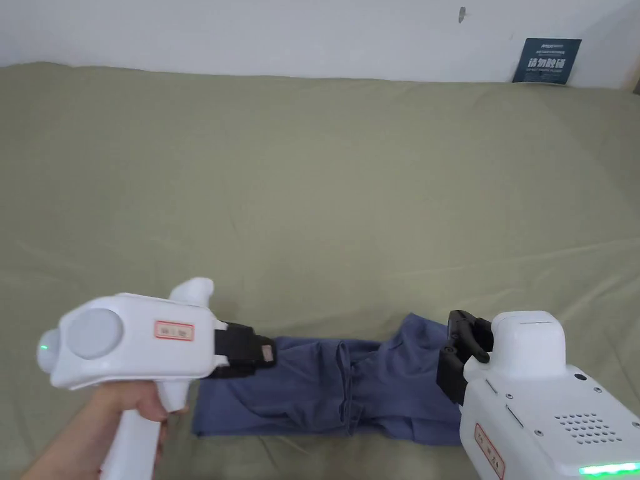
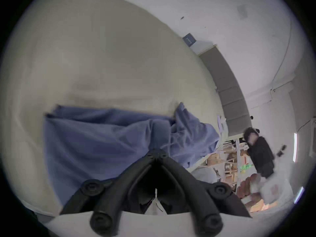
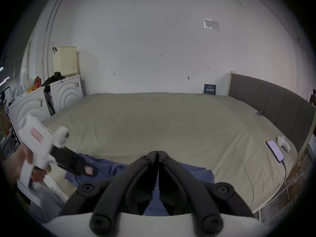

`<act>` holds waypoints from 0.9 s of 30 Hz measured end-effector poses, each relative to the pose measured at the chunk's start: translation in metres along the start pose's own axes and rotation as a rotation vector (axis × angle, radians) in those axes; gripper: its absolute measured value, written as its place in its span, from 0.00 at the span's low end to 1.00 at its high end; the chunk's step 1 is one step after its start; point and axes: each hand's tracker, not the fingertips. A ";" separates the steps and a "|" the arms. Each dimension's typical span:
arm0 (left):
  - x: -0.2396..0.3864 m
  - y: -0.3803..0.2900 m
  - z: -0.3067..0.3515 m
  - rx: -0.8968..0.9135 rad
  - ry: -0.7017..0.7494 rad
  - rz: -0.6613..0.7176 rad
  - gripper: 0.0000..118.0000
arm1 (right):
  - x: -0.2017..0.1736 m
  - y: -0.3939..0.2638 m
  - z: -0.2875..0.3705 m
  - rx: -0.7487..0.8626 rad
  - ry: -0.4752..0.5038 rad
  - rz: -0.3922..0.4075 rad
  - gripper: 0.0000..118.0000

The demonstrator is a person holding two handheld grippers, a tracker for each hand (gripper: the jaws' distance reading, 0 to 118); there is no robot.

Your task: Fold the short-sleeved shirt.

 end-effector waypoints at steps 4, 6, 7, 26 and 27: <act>-0.029 0.003 0.026 -0.026 0.100 0.041 0.00 | -0.002 0.002 0.001 0.009 0.006 -0.009 0.05; -0.046 0.002 0.021 -0.066 0.078 0.067 0.01 | -0.003 0.003 0.001 0.012 0.007 -0.012 0.05; -0.053 0.002 0.019 -0.094 0.045 0.083 0.02 | -0.004 0.003 0.001 0.014 0.004 -0.010 0.05; -0.047 -0.009 -0.013 -0.049 -0.049 0.214 0.14 | 0.017 0.012 0.010 0.018 -0.040 -0.017 0.05; -0.041 -0.012 0.000 -0.030 -0.048 0.226 0.14 | 0.018 0.013 0.011 0.023 -0.040 -0.019 0.05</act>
